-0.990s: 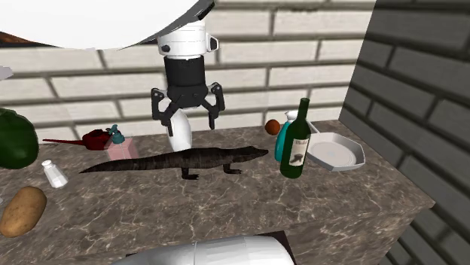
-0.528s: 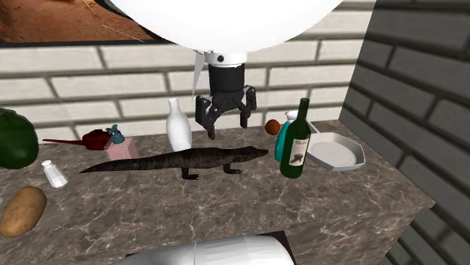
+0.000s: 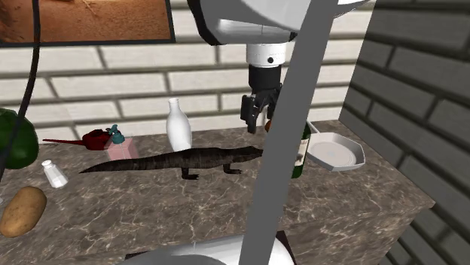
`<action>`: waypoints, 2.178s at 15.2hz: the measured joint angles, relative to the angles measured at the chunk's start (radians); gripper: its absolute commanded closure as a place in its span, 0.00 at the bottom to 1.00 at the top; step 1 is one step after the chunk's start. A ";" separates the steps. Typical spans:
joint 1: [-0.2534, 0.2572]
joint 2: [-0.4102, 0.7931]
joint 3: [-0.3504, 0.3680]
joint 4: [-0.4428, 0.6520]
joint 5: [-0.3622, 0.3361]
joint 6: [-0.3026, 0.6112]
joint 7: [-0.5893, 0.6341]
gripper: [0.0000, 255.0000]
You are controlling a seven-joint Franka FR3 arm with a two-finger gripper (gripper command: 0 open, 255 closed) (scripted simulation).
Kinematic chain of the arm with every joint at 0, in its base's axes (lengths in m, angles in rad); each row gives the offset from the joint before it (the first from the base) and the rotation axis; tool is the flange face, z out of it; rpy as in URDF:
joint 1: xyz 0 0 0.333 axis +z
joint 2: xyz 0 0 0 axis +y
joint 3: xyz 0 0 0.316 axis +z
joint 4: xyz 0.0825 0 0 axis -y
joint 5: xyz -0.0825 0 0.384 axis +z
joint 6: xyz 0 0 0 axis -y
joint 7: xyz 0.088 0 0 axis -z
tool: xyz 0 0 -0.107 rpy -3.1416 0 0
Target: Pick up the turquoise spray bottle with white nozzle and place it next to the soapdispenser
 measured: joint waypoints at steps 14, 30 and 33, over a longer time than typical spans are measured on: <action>0.150 0.554 -0.353 0.400 0.213 0.191 -0.793 0.00; 0.053 0.894 -0.338 0.604 0.491 0.248 -1.179 0.00; 0.053 0.896 -0.337 0.604 0.492 0.249 -1.179 0.00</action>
